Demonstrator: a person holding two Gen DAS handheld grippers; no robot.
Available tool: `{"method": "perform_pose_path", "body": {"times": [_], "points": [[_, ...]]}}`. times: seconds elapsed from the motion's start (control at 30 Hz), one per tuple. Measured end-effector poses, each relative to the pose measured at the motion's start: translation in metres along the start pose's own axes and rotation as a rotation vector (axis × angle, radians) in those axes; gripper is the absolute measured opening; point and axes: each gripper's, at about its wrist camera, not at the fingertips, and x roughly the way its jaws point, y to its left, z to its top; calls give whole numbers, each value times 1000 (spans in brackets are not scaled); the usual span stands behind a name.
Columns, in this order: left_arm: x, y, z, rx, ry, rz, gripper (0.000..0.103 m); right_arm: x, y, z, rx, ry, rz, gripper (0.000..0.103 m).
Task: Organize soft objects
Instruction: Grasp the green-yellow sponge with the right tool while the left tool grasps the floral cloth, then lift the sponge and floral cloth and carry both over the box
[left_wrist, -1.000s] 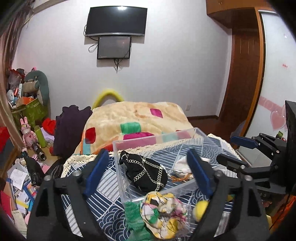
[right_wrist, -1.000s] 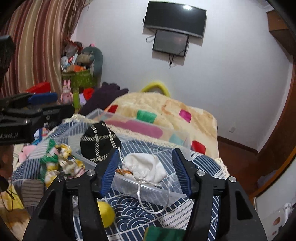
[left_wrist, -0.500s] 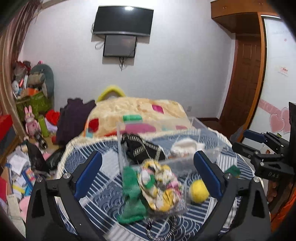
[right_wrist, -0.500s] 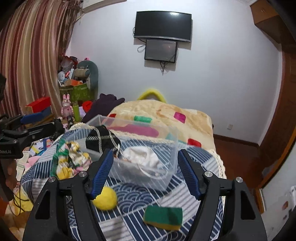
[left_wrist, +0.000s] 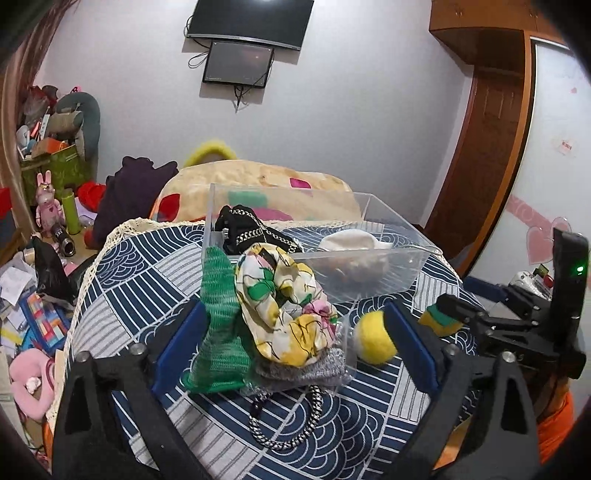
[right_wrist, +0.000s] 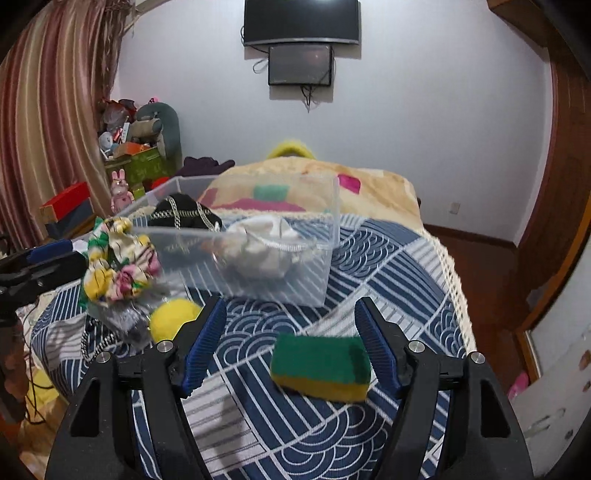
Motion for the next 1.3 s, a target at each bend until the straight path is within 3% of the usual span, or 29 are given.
{"method": "perform_pose_path", "body": {"times": [0.1,0.33,0.53,0.7,0.77,1.03,1.1,1.17,1.3], "points": [[5,-2,-4,7,30,-6,79,4,-6,-7,15,20,4,69],[22,1,-11,-12,76,23,78,11,-16,-16,47,46,13,69],[35,4,-14,-65,127,-5,77,13,-20,-19,51,40,6,69],[37,7,-15,-75,133,-6,42,8,-22,-21,38,29,-44,69],[36,9,-14,-84,131,-7,34,7,-26,-21,56,32,-40,69],[27,11,-10,-83,101,-17,17,10,-39,-26,80,47,-87,69],[23,8,-9,-70,85,-16,15,11,-41,-27,88,46,-93,63],[17,5,-6,-53,65,-12,14,13,-43,-26,99,43,-109,48],[7,-3,-2,-16,29,-8,13,7,-51,-24,128,22,-90,37]]}}
